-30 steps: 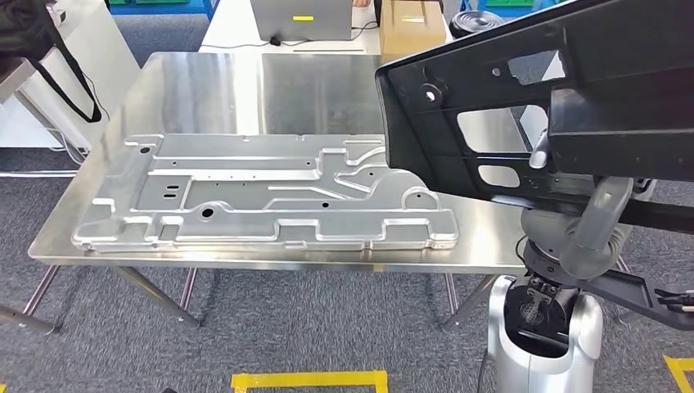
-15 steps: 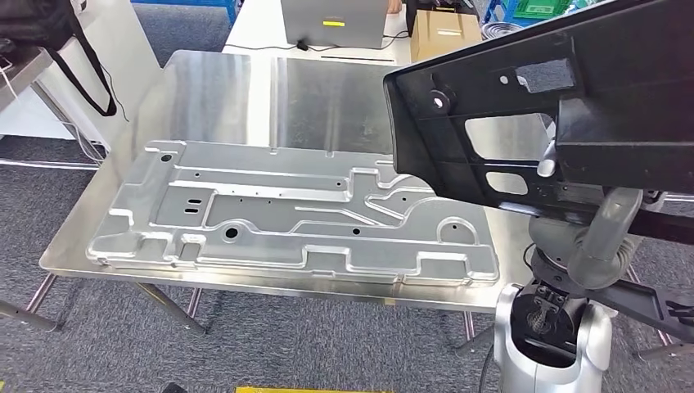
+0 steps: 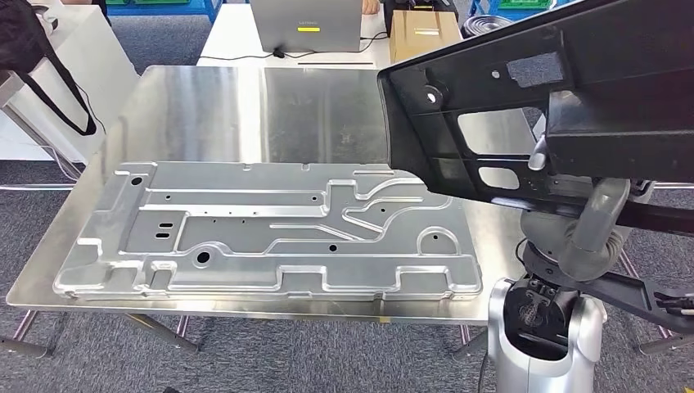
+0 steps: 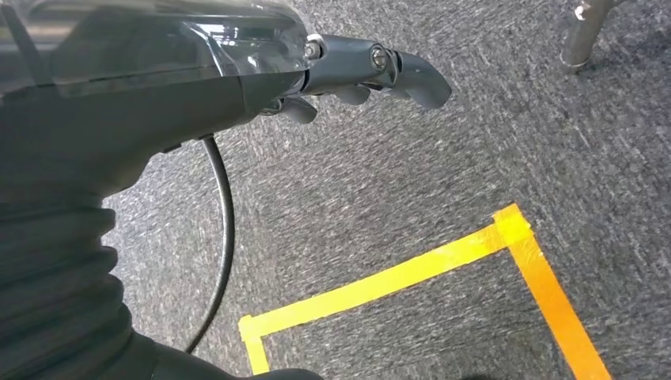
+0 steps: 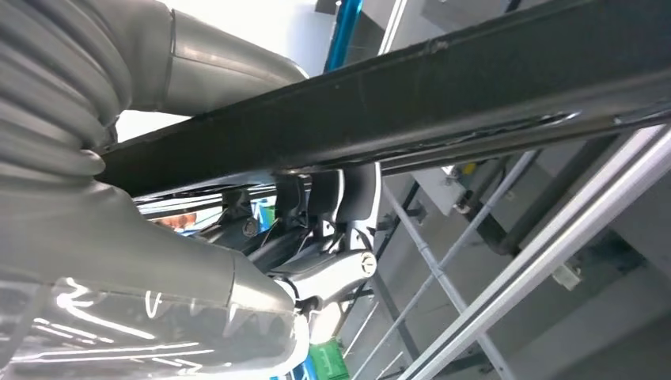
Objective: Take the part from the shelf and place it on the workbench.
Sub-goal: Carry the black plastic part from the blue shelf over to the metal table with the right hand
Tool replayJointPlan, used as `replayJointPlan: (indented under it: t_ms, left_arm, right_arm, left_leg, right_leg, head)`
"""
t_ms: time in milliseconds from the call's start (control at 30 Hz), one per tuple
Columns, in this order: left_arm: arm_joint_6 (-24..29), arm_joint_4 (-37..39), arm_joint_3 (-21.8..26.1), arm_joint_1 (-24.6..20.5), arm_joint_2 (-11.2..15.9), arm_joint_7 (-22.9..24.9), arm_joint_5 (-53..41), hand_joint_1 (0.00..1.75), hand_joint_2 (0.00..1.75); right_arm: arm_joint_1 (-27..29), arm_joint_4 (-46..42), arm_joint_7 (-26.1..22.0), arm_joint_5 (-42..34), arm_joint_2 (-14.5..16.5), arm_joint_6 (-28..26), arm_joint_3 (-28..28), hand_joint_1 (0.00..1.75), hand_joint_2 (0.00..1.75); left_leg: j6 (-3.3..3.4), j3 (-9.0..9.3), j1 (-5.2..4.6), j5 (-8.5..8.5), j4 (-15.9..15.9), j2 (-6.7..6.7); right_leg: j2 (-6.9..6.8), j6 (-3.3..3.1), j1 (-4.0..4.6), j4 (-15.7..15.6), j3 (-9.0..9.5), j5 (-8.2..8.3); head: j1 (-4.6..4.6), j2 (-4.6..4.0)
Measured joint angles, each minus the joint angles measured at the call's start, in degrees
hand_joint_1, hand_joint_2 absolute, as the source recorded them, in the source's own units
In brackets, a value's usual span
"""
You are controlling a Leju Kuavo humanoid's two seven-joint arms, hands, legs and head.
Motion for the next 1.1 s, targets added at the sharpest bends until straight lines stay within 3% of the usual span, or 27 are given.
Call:
replayJointPlan:
  t_ms: [33, 100, 133, 267, 467, 667, 800, 933, 1100]
  left_arm:
    - [-0.01, 0.01, 0.01, -0.01, 0.01, -0.04, 0.01, 0.00, 1.75]
    - [-0.02, 0.02, 0.06, 0.06, -0.01, -0.10, 0.06, 0.00, 1.75]
    - [-0.04, 0.02, 0.15, 0.12, -0.04, -0.13, 0.10, 0.00, 1.75]
    - [-0.14, 0.02, 0.56, 0.16, -0.27, -0.31, 0.15, 0.00, 1.75]
    - [-1.05, 0.00, 0.60, -0.06, -0.86, -2.22, -0.32, 0.00, 1.75]
    - [-1.18, 0.00, 0.45, -0.81, -1.55, -6.35, -1.55, 0.00, 1.75]
    - [-1.29, -0.01, 0.24, -1.38, -1.88, -9.32, -1.99, 0.00, 1.75]
    - [-1.70, -0.01, -0.53, -1.95, -2.18, -11.77, -2.40, 0.00, 1.75]
    - [-3.05, -0.01, -1.71, -3.10, -2.35, -12.32, -3.52, 0.00, 1.75]
  right_arm:
    - [-0.04, -0.02, 0.00, 0.43, -0.01, -0.29, 0.01, 1.75, 1.75]
    - [-0.26, -0.12, 0.01, 1.83, -0.13, -1.14, 0.01, 1.75, 1.75]
    - [-0.50, -0.19, 0.02, 2.76, -0.30, -1.62, -0.01, 1.75, 1.75]
    - [-3.21, -0.20, 0.87, 7.53, -2.18, -3.93, -0.06, 1.75, 1.75]
    - [-14.52, 5.83, 4.97, 16.44, -8.68, -8.40, -0.52, 1.75, 1.75]
    - [-32.11, 26.81, 8.17, 28.51, -17.91, -12.52, -0.55, 1.75, 1.75]
    - [-43.70, 44.64, 8.81, 38.75, -22.20, -15.63, 0.56, 1.75, 1.75]
    - [-51.53, 58.73, 10.21, 49.81, -24.14, -20.71, 3.60, 1.75, 1.75]
    - [-54.61, 70.75, 12.45, 61.33, -23.25, -27.00, 10.24, 1.75, 1.75]
  left_leg:
    - [0.10, 0.90, -0.03, 0.96, -2.64, -0.01]
    - [0.52, 1.33, -0.23, 1.43, -4.25, -0.03]
    - [0.78, 1.33, -0.27, 1.65, -4.28, -0.01]
    - [0.96, 1.38, -0.29, 2.19, -4.43, -0.07]
    - [1.24, 1.36, -0.49, 2.18, -4.39, -0.05]
    - [1.48, 1.25, -0.60, 2.26, -4.31, -0.08]
    - [1.54, 1.21, -0.56, 2.33, -4.36, -0.12]
    - [1.53, 1.27, -0.47, 2.39, -4.54, -0.09]
    - [1.50, 1.44, -0.42, 2.40, -4.78, 0.00]
  right_leg:
    - [0.03, 0.26, 0.02, 0.11, 0.07, -0.12]
    - [0.05, 0.76, 0.14, 0.19, 0.10, -0.28]
    - [0.05, 0.78, 0.14, 0.15, 0.11, -0.35]
    - [0.02, -0.21, 0.20, -0.23, 0.45, -0.22]
    - [0.02, 0.26, 0.15, -0.87, 0.71, 0.16]
    - [0.00, 1.78, 0.01, -0.96, 0.67, 0.31]
    - [-0.06, 2.13, 0.02, -0.94, 0.58, 0.34]
    - [-0.06, 2.12, 0.08, -0.92, 0.52, 0.34]
    - [0.00, 2.11, 0.16, -0.92, 0.50, 0.33]
  head:
    - [-0.11, 0.00]
    - [-0.20, 0.00]
    - [-0.20, 0.00]
    - [0.14, 0.00]
    - [0.31, 0.00]
    - [0.33, 0.00]
    - [0.27, 0.00]
    - [0.26, 0.00]
    - [0.25, 0.00]
